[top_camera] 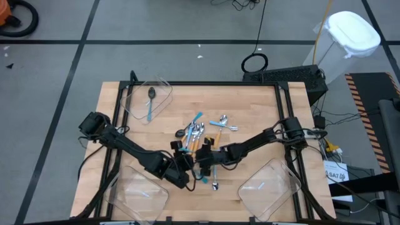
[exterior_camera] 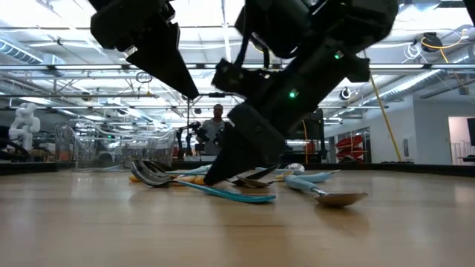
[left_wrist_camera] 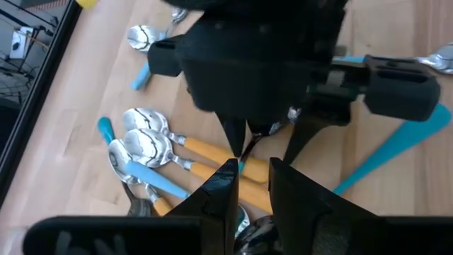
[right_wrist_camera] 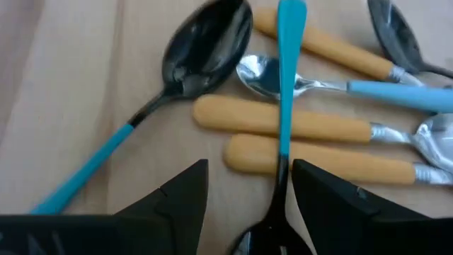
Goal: Sort silverware by color (type)
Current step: Put the blue spoon into the top left transparent bin
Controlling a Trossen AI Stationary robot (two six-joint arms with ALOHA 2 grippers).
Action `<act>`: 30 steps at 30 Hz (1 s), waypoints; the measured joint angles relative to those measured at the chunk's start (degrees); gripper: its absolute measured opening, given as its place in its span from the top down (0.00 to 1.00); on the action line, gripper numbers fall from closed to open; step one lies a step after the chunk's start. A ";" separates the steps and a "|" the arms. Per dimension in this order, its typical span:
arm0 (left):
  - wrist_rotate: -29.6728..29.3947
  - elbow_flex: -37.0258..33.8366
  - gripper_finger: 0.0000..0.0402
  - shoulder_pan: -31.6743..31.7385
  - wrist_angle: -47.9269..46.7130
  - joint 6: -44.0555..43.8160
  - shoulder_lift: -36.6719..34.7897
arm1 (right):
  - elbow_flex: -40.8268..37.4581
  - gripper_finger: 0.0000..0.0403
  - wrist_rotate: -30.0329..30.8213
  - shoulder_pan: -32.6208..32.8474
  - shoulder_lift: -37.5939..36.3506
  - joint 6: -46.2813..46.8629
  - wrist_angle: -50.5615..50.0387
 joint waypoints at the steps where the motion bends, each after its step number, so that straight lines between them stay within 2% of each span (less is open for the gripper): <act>1: 0.00 0.00 0.80 -0.26 -0.11 -0.29 0.00 | 0.86 0.51 0.03 0.00 0.14 -0.05 -1.20; 14: -0.48 0.00 0.80 -3.01 -0.24 -2.82 0.00 | 4.01 0.53 -0.04 -1.14 0.42 2.57 -8.06; 17: -0.54 0.00 0.80 -3.36 -0.20 -3.29 0.00 | 4.06 0.55 -2.73 -2.00 0.31 5.21 -9.59; 22: -0.59 0.00 0.80 -3.29 -0.19 -3.46 0.00 | 4.10 0.65 -5.01 -2.96 0.27 7.77 -10.72; 30: -2.05 0.00 0.80 -3.30 -0.19 -3.42 0.00 | 4.10 0.87 -6.03 -3.32 0.27 7.95 -11.03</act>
